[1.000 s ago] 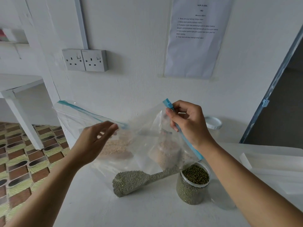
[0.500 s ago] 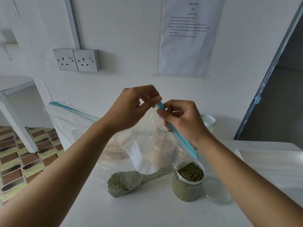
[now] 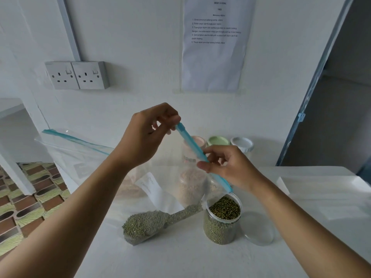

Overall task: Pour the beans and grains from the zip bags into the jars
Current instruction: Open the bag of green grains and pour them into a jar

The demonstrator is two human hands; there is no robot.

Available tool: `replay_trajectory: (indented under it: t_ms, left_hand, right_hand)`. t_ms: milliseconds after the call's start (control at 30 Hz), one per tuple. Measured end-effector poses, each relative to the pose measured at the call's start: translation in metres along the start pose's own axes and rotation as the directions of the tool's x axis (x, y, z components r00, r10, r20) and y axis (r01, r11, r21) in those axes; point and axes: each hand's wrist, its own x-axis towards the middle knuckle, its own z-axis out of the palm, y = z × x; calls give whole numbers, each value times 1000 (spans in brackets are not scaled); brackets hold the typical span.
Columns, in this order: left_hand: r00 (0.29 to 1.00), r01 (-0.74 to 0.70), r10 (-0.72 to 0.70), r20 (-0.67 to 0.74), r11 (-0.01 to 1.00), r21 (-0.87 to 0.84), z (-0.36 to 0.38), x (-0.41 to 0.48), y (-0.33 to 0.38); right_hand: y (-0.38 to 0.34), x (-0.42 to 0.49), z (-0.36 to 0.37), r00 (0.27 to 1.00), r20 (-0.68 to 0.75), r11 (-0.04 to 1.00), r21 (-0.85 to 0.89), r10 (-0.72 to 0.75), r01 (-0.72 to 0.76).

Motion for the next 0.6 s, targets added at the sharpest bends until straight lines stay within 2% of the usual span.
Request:
replay_trajectory:
  t_ms: [133, 333, 467, 600]
  left_hand:
    - [1000, 14, -15, -17, 999, -42, -2, -3, -3]
    - [998, 8, -12, -64, 998, -63, -11, -6, -7]
    - [995, 10, -17, -95, 997, -77, -20, -10, -10]
    - [981, 33, -57, -187, 991, -128, -37, -14, -16]
  right_hand:
    - [20, -17, -7, 996, 53, 996, -44, 75, -73]
    - [55, -37, -13, 981, -2, 976, -97, 196, -195]
    - [54, -33, -13, 986, 14, 986, 14, 166, -166]
    - [40, -19, -4, 994, -108, 994, 104, 35, -24]
